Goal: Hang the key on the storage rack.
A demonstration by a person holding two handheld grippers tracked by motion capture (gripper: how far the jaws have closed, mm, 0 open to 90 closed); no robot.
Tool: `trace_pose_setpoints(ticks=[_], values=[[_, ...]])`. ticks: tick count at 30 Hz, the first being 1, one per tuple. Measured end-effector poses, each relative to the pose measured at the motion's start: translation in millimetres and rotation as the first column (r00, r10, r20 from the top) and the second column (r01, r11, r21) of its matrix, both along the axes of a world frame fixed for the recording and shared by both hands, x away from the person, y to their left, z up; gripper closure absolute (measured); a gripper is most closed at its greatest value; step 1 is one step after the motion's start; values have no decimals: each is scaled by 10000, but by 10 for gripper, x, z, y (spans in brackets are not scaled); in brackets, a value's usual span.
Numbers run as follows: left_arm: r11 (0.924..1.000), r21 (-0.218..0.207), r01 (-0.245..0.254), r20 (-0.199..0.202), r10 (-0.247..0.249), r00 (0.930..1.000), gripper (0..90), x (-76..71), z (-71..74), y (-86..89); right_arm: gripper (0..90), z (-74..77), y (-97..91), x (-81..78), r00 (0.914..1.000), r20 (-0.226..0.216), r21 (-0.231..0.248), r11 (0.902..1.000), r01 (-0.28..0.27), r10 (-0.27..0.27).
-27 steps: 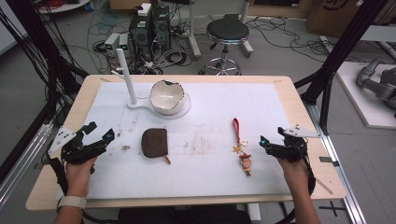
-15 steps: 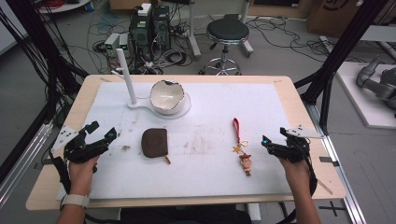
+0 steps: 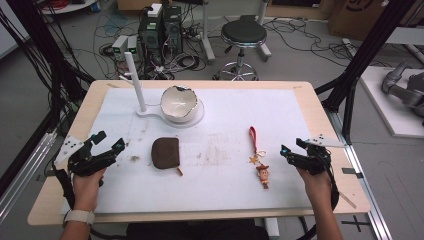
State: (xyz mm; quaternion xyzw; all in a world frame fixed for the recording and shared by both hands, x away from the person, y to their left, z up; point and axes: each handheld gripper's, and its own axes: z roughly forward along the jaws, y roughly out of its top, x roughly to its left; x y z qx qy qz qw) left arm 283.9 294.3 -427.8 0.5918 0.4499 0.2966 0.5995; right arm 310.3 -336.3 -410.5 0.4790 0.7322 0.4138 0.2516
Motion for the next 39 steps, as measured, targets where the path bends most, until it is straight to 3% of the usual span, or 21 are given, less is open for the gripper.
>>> trace_pose_setpoints(ticks=[1,6,7,15,18,24,29,36,39], values=[[10000,9,-9,-36,9,10000,194,7,-5,5,412,-5,7,23,9996,-194,166,9997,-189,192],[10000,1,-73,-157,73,9998,195,12,-22,25,449,-73,76,104,9957,-711,185,9981,-590,602],[10000,16,-97,-179,98,9998,194,12,-25,29,457,-118,137,142,9903,-1044,148,9957,-911,922],[10000,90,-39,-262,42,9996,196,22,-36,16,480,-113,320,171,9800,-1284,368,9883,-1483,1519],[10000,69,-36,-285,38,9996,197,27,-41,23,507,-99,454,185,9762,-1331,244,9853,-1692,1710],[9999,25,-109,-272,110,9996,198,21,-41,53,592,-103,629,228,9717,-1578,-306,9827,-1828,1758],[9999,3,-145,-283,145,9995,200,23,-45,72,656,-107,652,240,9707,-1781,-365,9847,-1706,1616],[9999,-27,-147,-330,146,9993,204,30,-52,74,648,-153,723,251,9610,-2078,-553,9787,-1979,1826],[9999,-16,-144,-346,143,9993,206,34,-56,65,650,-193,789,281,9571,-2386,-1019,9758,-1933,1647]])
